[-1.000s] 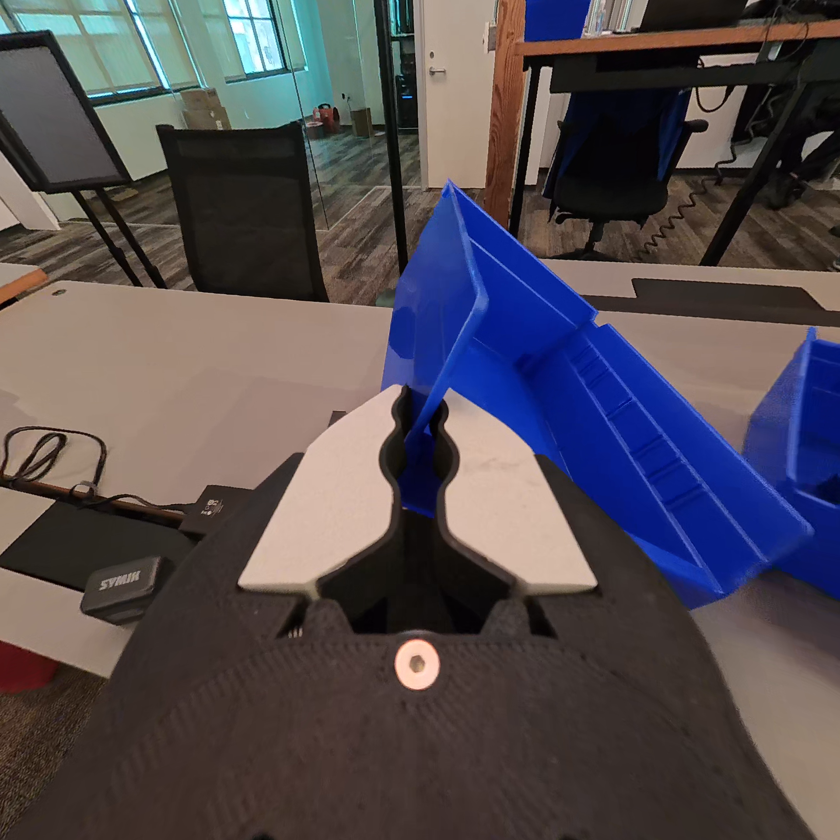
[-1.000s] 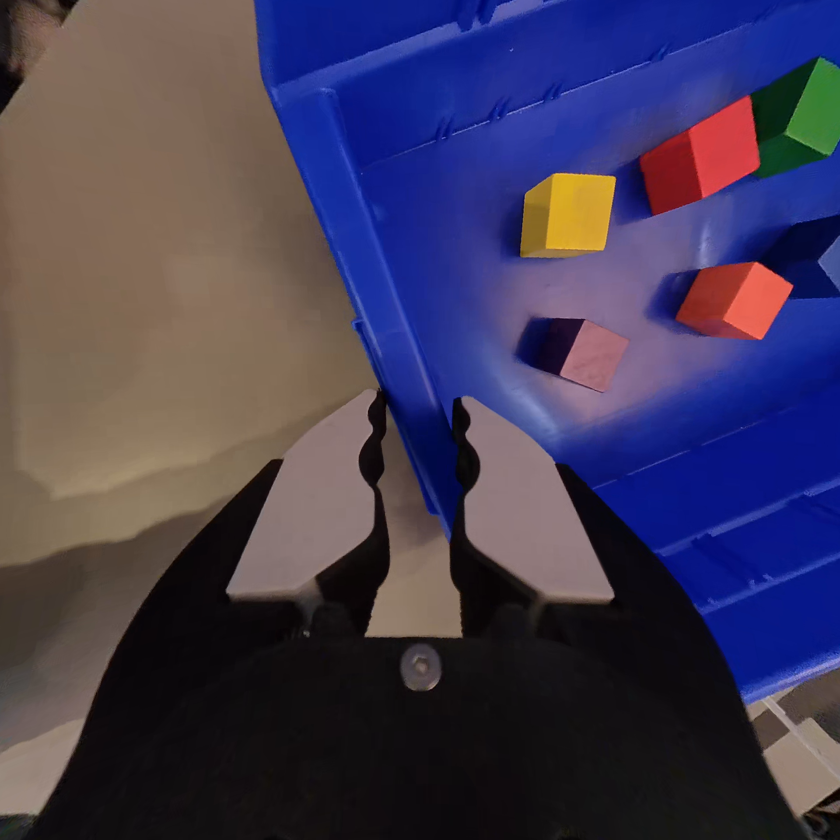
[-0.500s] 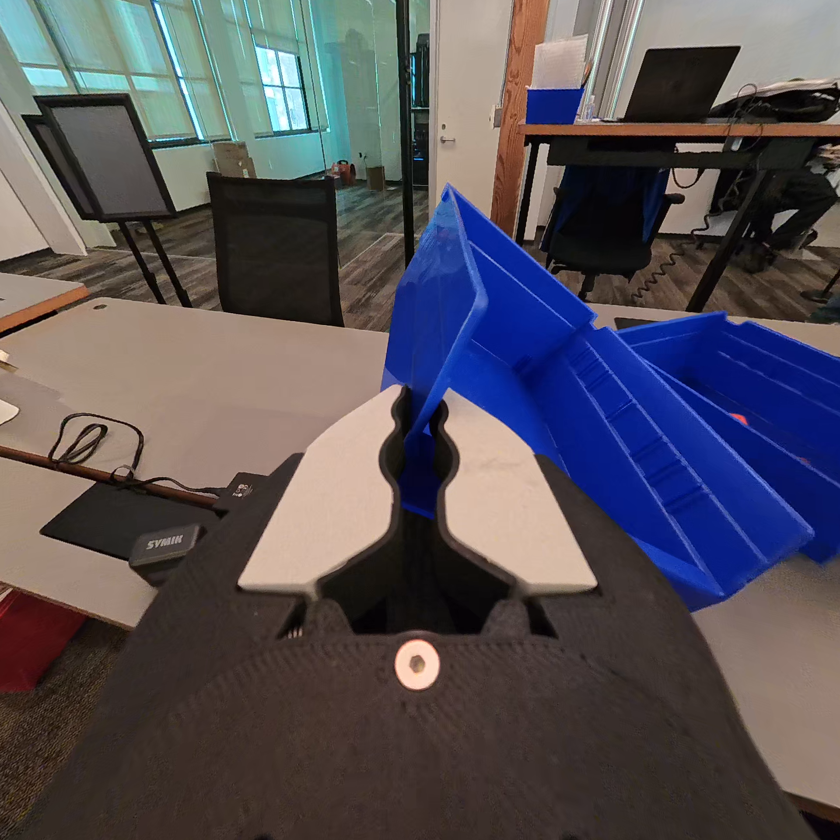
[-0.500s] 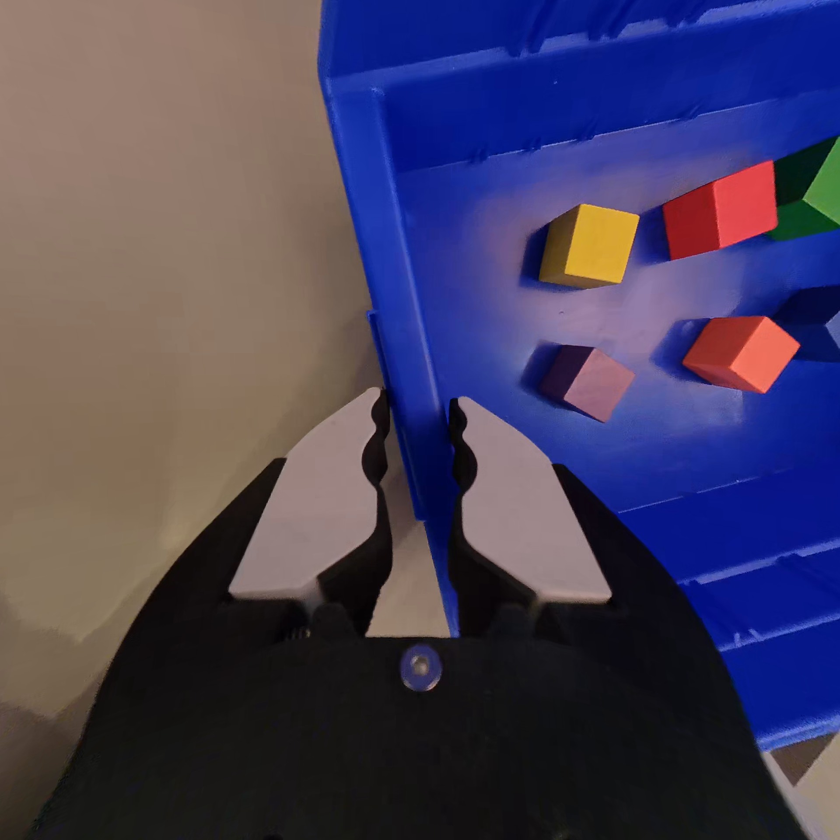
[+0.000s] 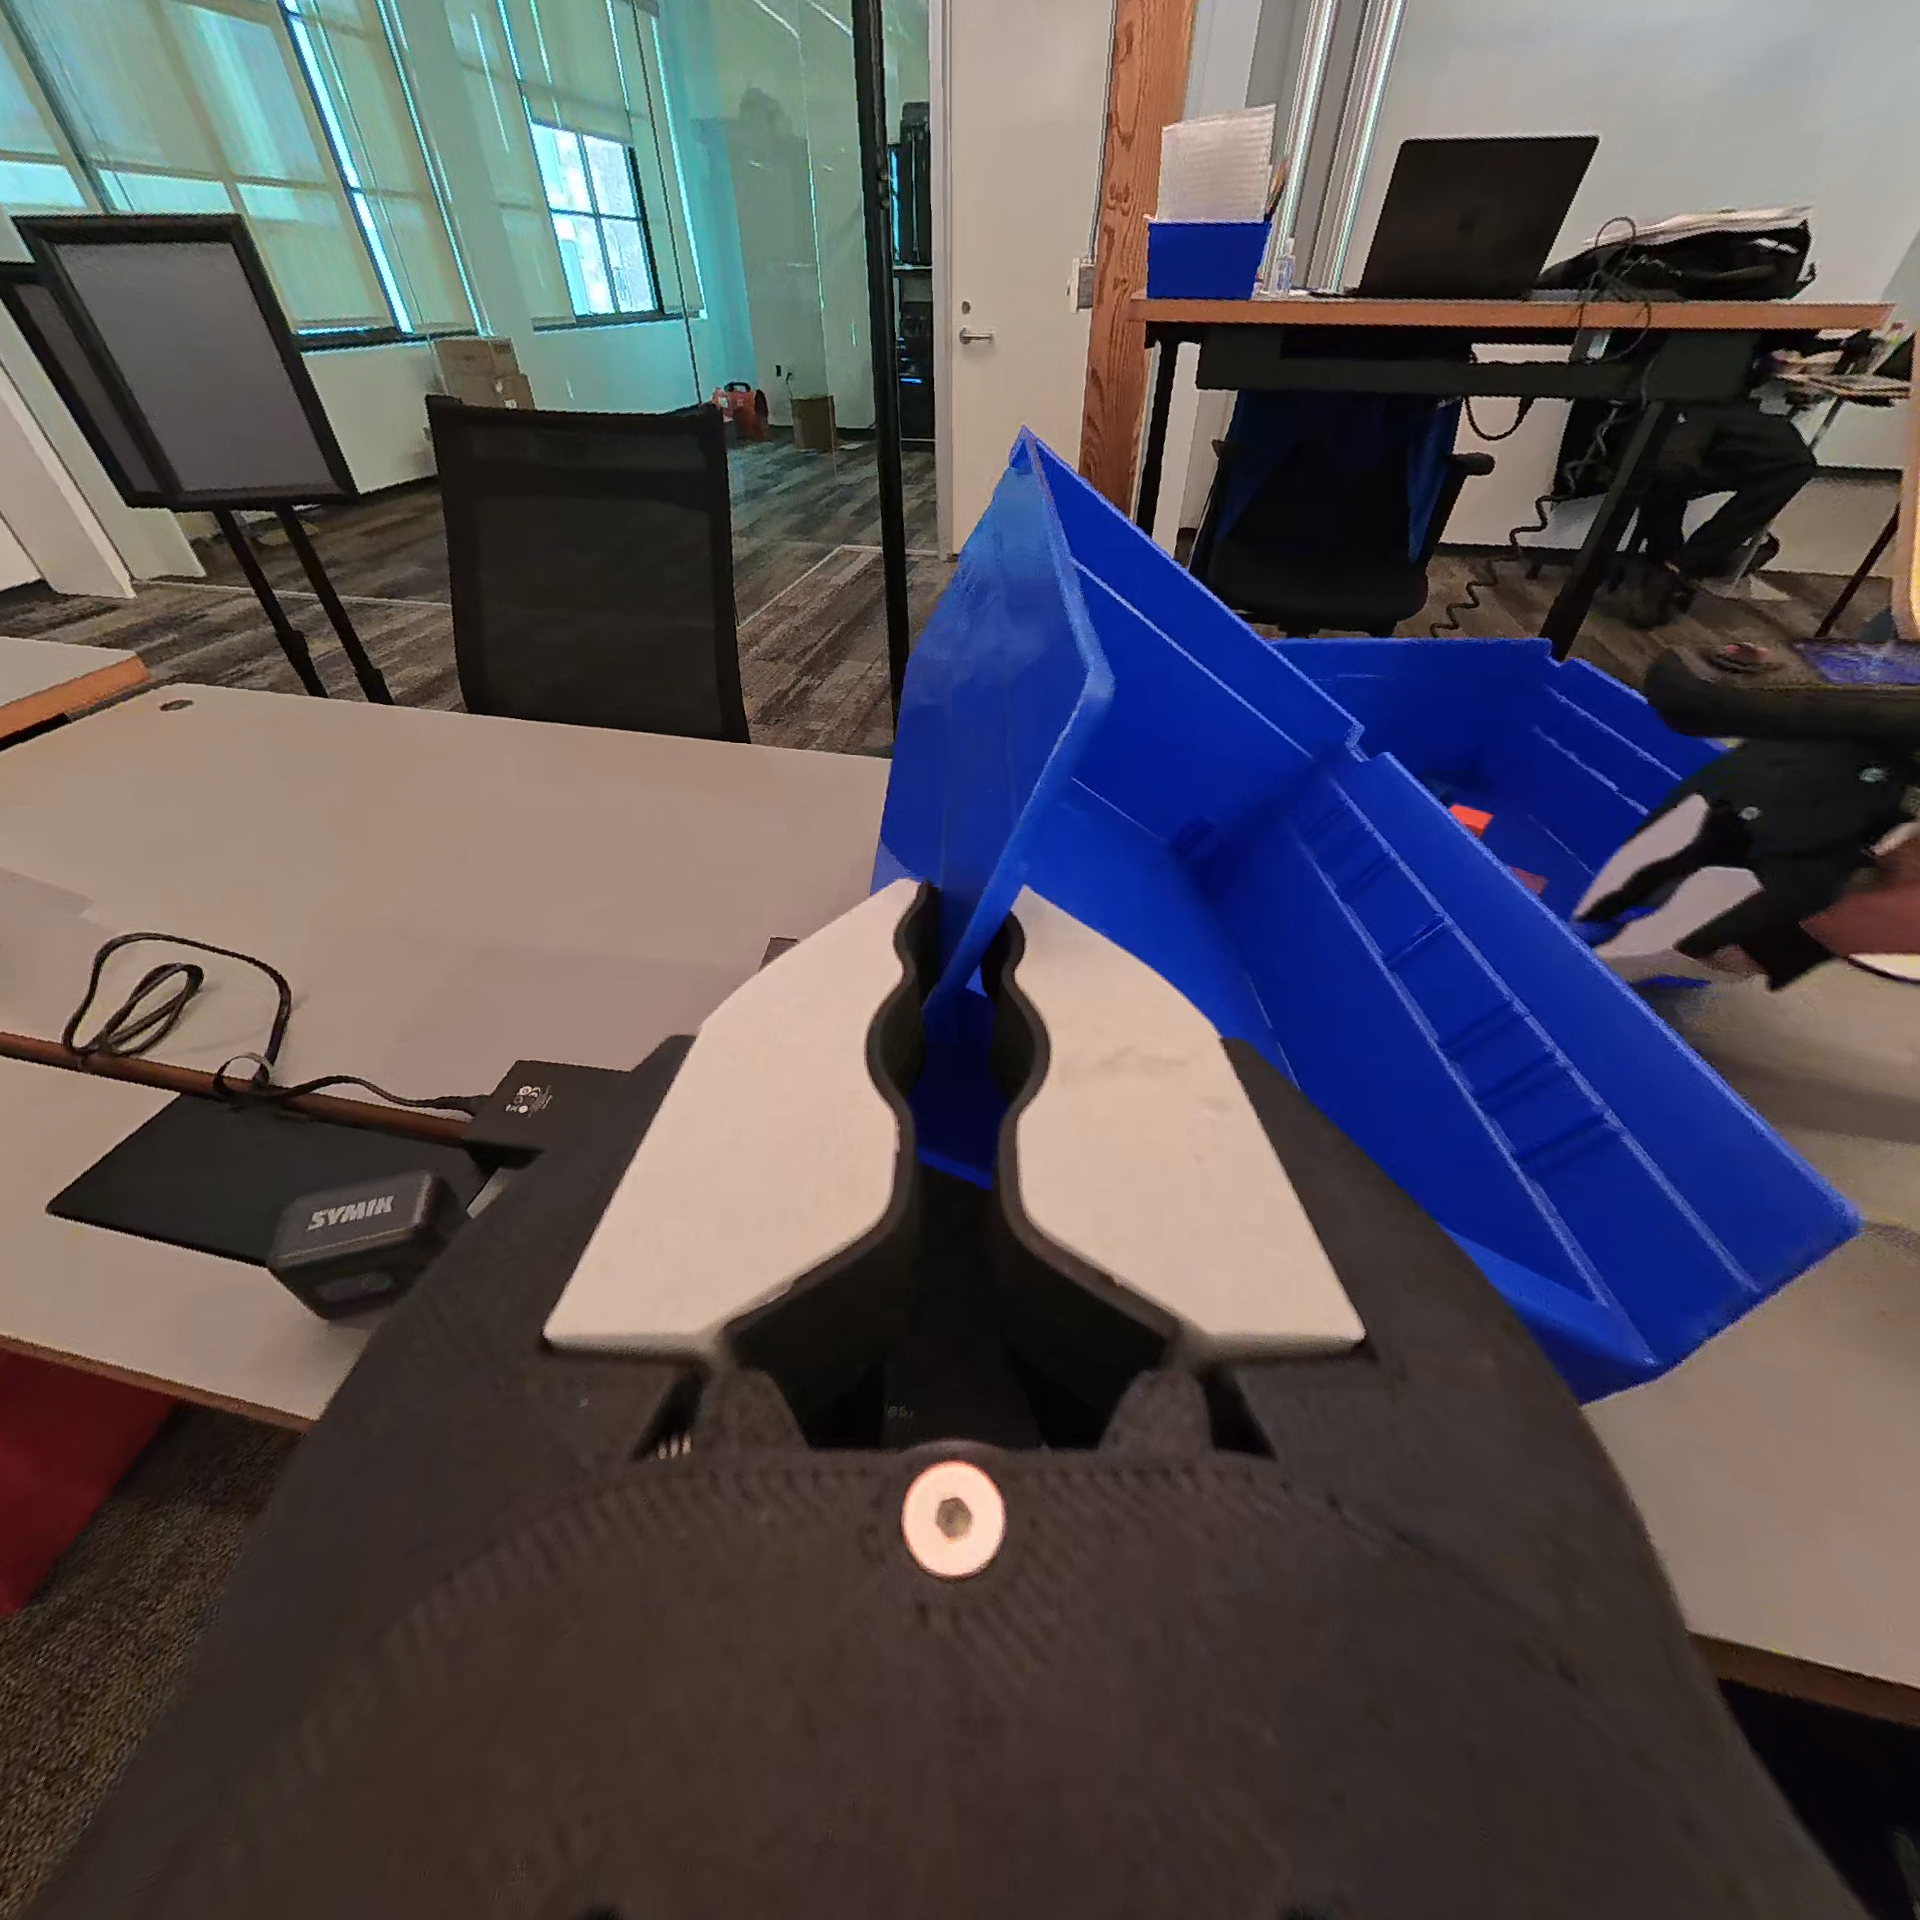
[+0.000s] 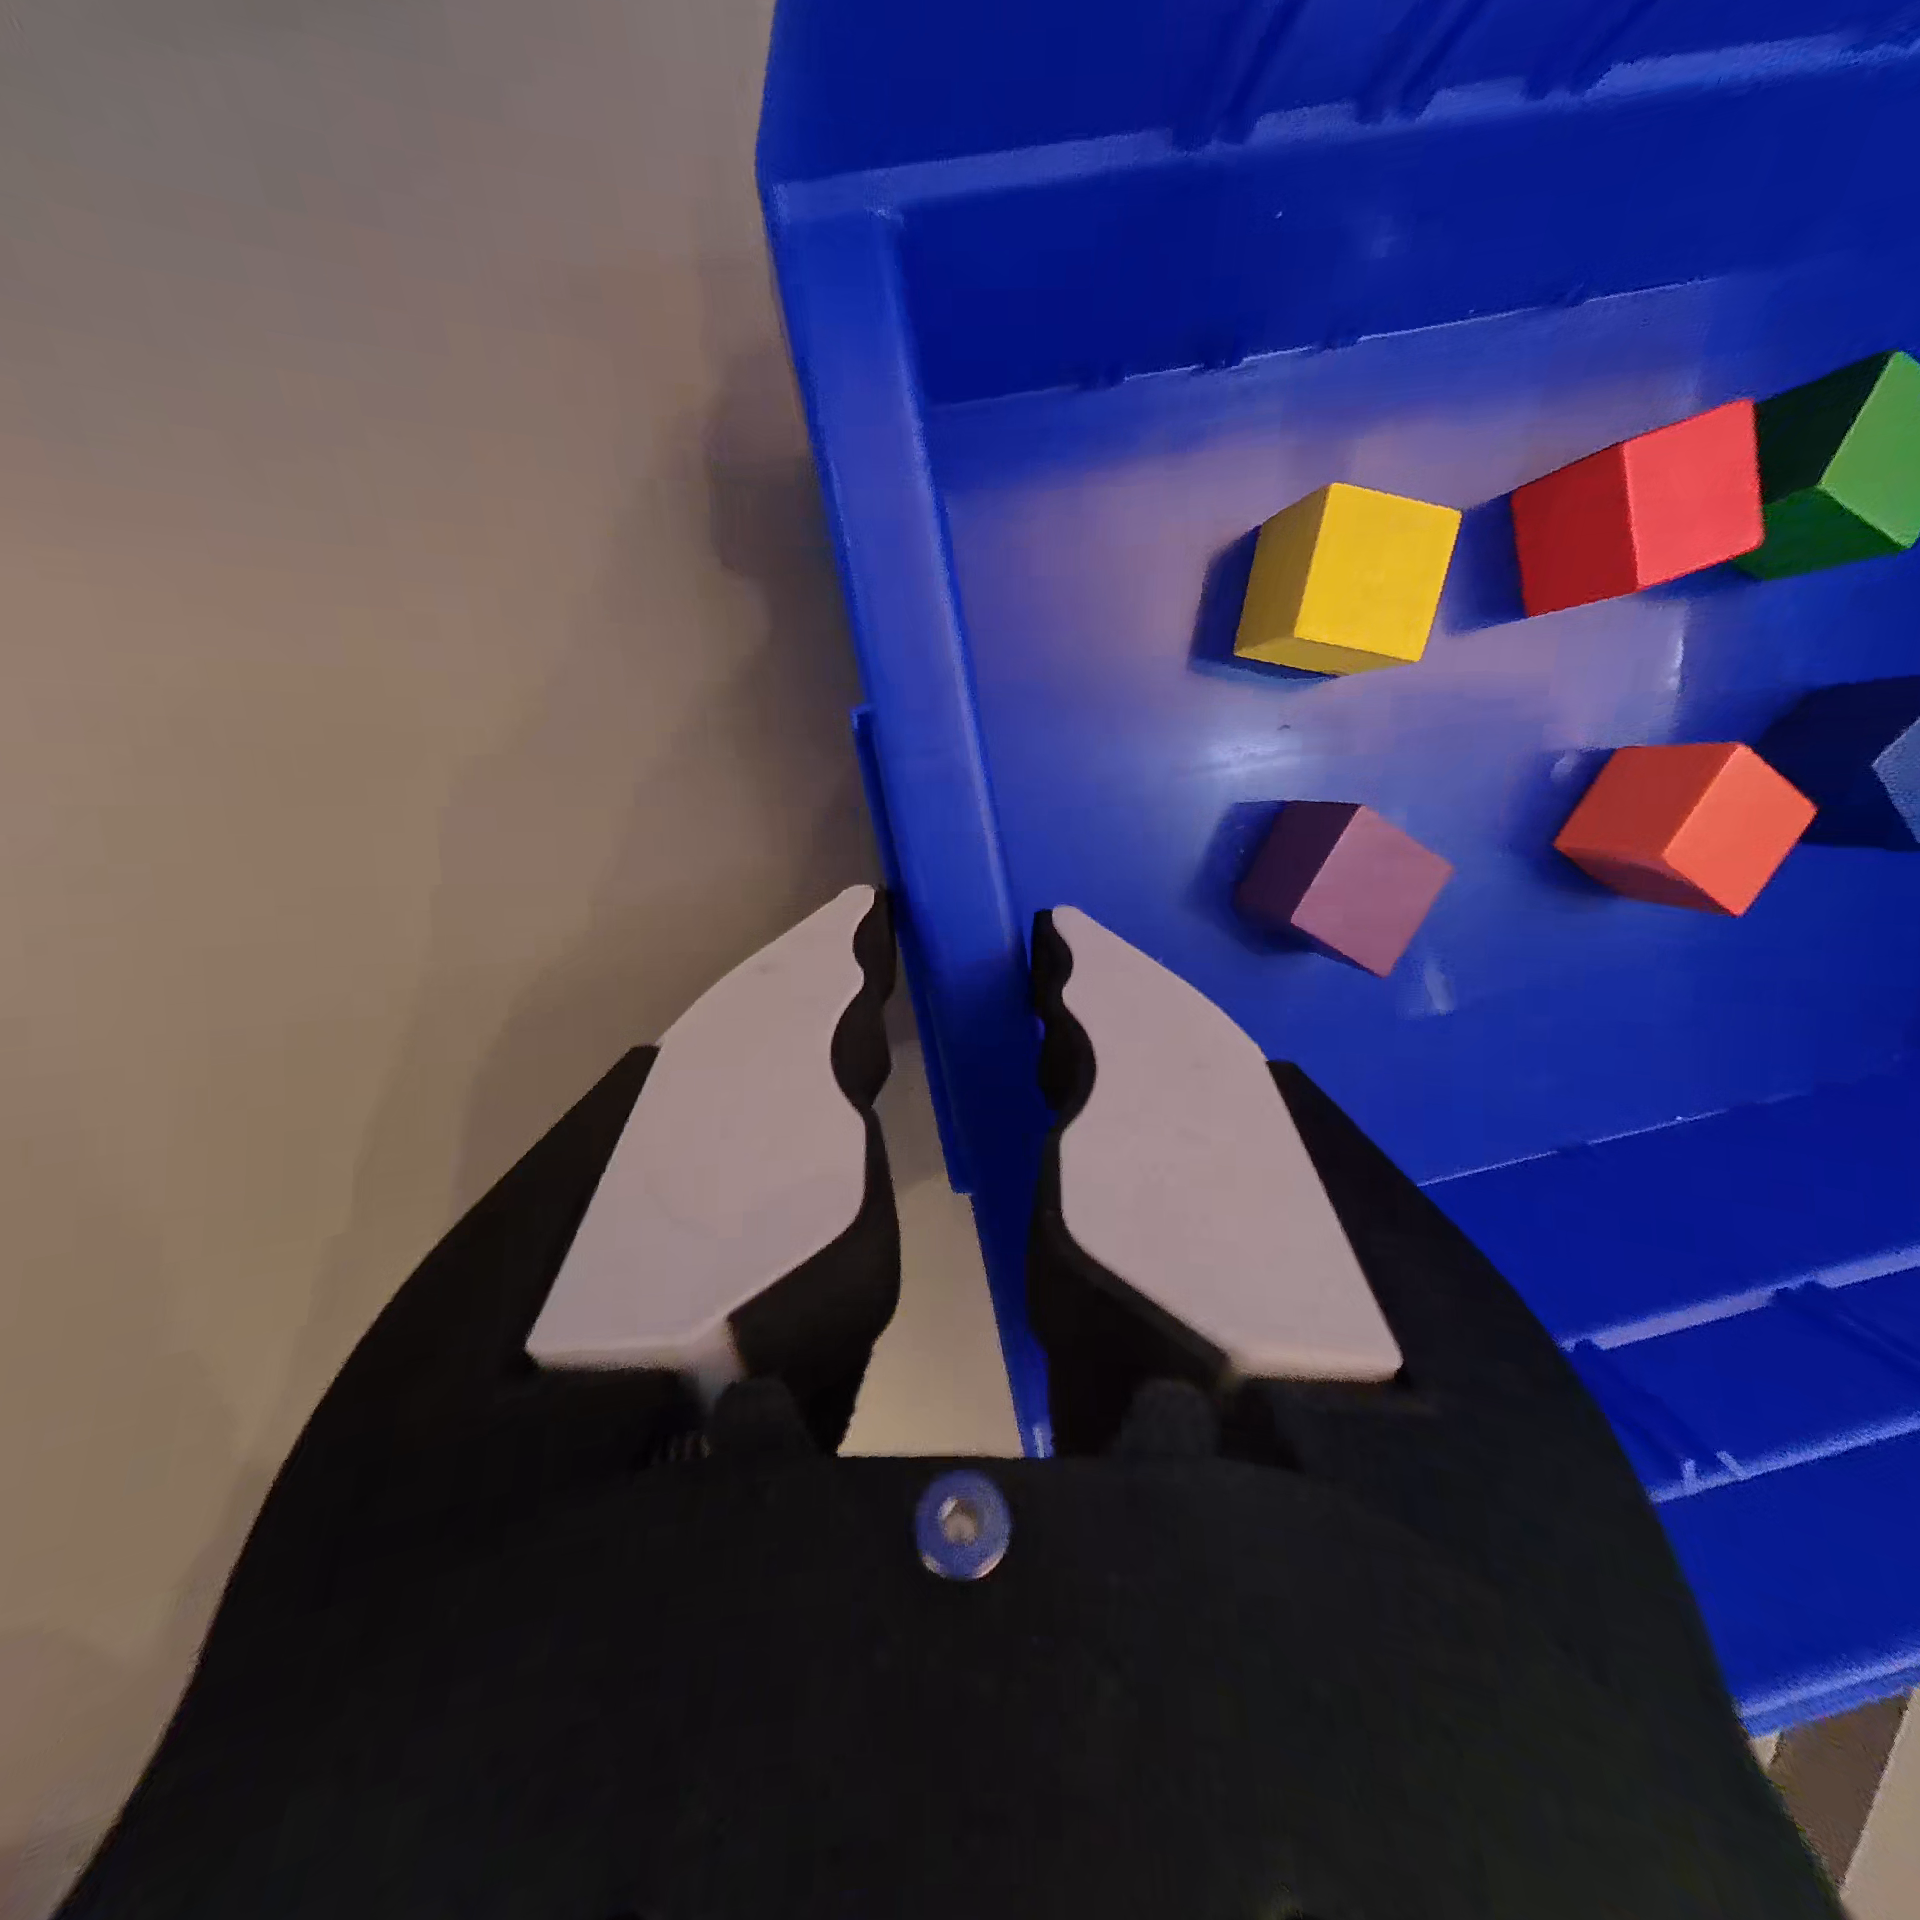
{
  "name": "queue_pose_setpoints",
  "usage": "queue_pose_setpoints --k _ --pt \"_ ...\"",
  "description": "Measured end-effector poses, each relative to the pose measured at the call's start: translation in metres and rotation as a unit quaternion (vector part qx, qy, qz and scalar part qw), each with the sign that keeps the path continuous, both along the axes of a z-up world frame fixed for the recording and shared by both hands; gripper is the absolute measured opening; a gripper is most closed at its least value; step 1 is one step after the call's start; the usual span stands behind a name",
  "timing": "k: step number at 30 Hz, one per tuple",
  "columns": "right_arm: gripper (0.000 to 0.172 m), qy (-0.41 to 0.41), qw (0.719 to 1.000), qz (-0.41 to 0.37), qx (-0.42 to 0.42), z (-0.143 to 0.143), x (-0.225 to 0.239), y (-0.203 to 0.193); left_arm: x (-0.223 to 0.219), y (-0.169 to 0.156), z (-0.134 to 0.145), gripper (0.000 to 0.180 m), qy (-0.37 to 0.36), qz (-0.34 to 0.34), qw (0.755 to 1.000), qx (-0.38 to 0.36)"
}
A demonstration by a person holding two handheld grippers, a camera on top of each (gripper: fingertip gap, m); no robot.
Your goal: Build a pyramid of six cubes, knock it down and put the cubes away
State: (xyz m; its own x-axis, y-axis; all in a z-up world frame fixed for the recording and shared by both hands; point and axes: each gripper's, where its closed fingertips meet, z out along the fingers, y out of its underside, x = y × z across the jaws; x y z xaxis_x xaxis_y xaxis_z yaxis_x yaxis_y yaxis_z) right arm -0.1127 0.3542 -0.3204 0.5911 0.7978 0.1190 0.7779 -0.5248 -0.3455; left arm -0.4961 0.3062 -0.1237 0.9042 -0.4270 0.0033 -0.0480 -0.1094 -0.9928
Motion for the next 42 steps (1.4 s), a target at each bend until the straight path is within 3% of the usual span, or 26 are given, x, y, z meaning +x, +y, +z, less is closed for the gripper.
queue_pose_setpoints --k 15,18,22,26,29,33,38,42 --pt "0.026 0.005 0.992 -0.121 0.036 0.0 -0.012 0.099 -0.001 -0.014 -0.004 0.008 -0.012 -0.018 1.0 0.001" --pt "0.044 0.014 0.991 -0.107 0.079 0.012 -0.018 0.097 0.003 -0.018 -0.004 0.008 -0.011 -0.023 1.0 0.001" --pt "0.046 0.062 0.988 -0.058 0.129 0.058 -0.031 0.066 0.01 -0.023 -0.002 0.008 -0.012 -0.036 0.999 0.006" --pt "0.055 0.205 0.974 -0.032 0.094 0.101 -0.039 0.008 0.025 -0.031 0.005 0.008 -0.011 -0.055 0.998 0.019" --pt "0.058 0.25 0.963 -0.012 0.098 0.12 -0.027 -0.037 0.046 -0.04 0.009 0.008 -0.009 -0.08 0.996 0.027" --pt "0.06 0.232 0.959 0.0 0.166 0.143 0.005 -0.091 0.085 -0.055 0.012 0.008 0.001 -0.129 0.991 0.036" --pt "0.045 0.196 0.956 -0.009 0.22 0.171 0.06 -0.163 0.144 -0.072 0.007 0.008 0.008 -0.219 0.975 0.021" --pt "0.048 0.171 0.962 -0.043 0.208 0.17 0.106 -0.217 0.207 -0.082 -0.01 0.008 0.003 -0.303 0.953 -0.01"
